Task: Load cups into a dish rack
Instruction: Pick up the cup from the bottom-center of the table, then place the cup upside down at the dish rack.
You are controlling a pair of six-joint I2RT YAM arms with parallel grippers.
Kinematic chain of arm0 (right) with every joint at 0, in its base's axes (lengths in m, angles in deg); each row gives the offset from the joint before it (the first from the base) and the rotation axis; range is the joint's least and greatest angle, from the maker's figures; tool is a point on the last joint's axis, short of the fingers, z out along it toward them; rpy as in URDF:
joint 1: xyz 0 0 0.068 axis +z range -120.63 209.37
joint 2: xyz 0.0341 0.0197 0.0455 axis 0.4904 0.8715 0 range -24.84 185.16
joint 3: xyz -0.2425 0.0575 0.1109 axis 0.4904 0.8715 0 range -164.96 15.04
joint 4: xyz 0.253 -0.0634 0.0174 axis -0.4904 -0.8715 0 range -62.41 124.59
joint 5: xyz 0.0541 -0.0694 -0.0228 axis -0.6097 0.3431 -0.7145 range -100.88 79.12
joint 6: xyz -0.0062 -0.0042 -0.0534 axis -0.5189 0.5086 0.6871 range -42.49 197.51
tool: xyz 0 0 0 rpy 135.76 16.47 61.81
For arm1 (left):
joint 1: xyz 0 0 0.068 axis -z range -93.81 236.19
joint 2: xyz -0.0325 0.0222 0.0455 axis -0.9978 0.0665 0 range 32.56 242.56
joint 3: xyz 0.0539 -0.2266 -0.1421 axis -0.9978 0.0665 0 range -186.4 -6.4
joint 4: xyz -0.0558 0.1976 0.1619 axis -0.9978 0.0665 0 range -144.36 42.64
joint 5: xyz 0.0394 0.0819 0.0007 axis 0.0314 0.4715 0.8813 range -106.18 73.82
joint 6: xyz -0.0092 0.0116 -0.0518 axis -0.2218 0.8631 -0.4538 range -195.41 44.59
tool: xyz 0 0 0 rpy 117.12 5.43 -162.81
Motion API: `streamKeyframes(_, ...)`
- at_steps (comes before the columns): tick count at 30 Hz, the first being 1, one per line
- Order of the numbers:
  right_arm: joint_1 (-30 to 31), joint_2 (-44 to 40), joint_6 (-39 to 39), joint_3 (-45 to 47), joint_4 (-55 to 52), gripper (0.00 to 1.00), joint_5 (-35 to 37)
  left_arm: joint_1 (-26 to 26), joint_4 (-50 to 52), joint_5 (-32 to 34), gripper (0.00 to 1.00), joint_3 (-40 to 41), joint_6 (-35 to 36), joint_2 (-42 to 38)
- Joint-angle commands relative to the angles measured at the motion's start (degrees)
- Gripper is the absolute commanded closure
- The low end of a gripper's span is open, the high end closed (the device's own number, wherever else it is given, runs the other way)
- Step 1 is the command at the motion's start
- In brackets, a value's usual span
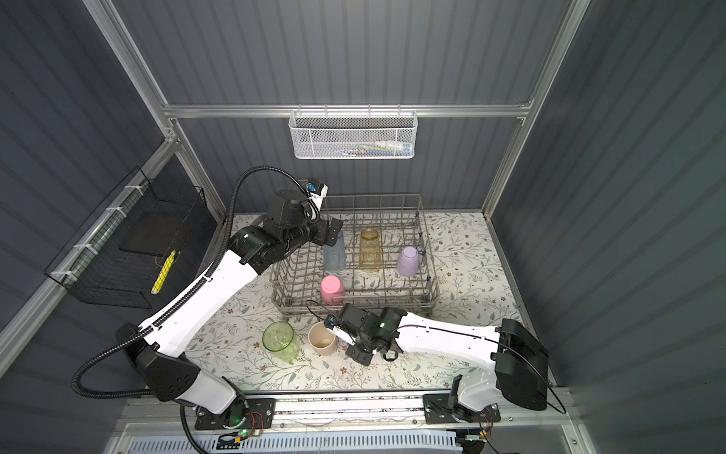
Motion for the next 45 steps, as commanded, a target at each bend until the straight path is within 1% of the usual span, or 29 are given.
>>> streamKeyframes(1, 0.0, -5.7, 0.8, -4.3, -6.4, 1.00, -0.4, -0.1, -0.4, 0.3, 0.04, 0.6, 0.5, -1.3)
streamKeyframes(4, -1.6, -12.3, 0.8, -8.5, -10.5, 1.00, -3.5, -0.2, -0.7, 0.1, 0.04, 0.7, 0.4, -1.5)
streamKeyframes(7, -6.2, -20.4, -0.3, -12.3, -10.3, 1.00, -9.0, -0.3, -1.7, -0.9, 0.04, 1.3, 0.0, -1.8)
streamKeyframes(10, -15.6, -27.1, -4.0, -12.3, -3.8, 1.00, -20.0, -0.8, -3.5, -5.0, 0.04, 2.5, -1.0, -2.3)
streamKeyframes(11, -19.2, -29.0, -6.3, -11.6, -0.8, 1.00, -25.8, -1.3, -4.3, -7.3, 0.04, 3.1, -1.5, -2.7)
streamKeyframes(13, -26.6, -30.9, -11.5, -9.5, 5.8, 1.00, -33.2, -2.8, -6.9, -14.0, 0.04, 4.6, -3.1, -3.6)
streamKeyframes(16, -35.8, -30.9, -21.2, -5.5, 17.3, 1.00, -45.0, -7.5, -15.3, -29.0, 0.04, 10.0, -8.0, -6.2)
streamKeyframes(17, -38.5, -30.5, -25.7, -3.3, 23.2, 1.00, -49.2, -8.8, -18.8, -34.2, 0.04, 12.0, -9.7, -7.1)
streamKeyframes(18, -40.8, -30.0, -31.6, -0.5, 30.9, 1.00, -52.8, -9.7, -21.2, -37.9, 0.05, 13.7, -10.7, -7.8)
streamKeyframes(21, -45.5, -27.3, -48.4, 6.4, 53.7, 1.00, -59.0, -10.0, -24.0, -44.7, 0.05, 15.2, -11.6, -8.4)
streamKeyframes(24, -48.4, -22.8, -59.6, 9.9, 69.4, 1.00, -61.6, -10.1, -28.0, -51.0, 0.05, 16.1, -13.5, -8.5)
streamKeyframes(25, -49.0, -21.5, -62.7, 10.9, 73.9, 1.00, -61.8, -10.1, -29.2, -53.0, 0.05, 18.0, -14.2, -8.3)
streamKeyframes(26, -49.8, -20.0, -66.7, 11.7, 80.7, 1.00, -62.0, -10.1, -30.3, -54.7, 0.05, 18.5, -15.0, -8.0)
streamKeyframes(29, -51.0, -16.3, -75.0, 12.6, 92.3, 1.00, -62.5, -10.1, -31.6, -59.8, 0.05, 18.9, -16.1, -6.6)
streamKeyframes(32, -51.8, -11.4, -81.6, 13.1, 101.5, 1.00, -62.3, -10.0, -32.1, -62.1, 0.05, 18.9, -16.7, -5.5)
streamKeyframes(38, -52.1, -6.4, -88.8, 12.5, 112.4, 1.00, -62.6, -9.2, -32.2, -64.3, 0.05, 18.5, -17.3, -3.0)
streamKeyframes(45, -52.0, -3.9, -91.0, 11.8, 115.4, 1.00, -62.8, -7.5, -32.0, -65.3, 0.05, 17.3, -16.7, -0.9)
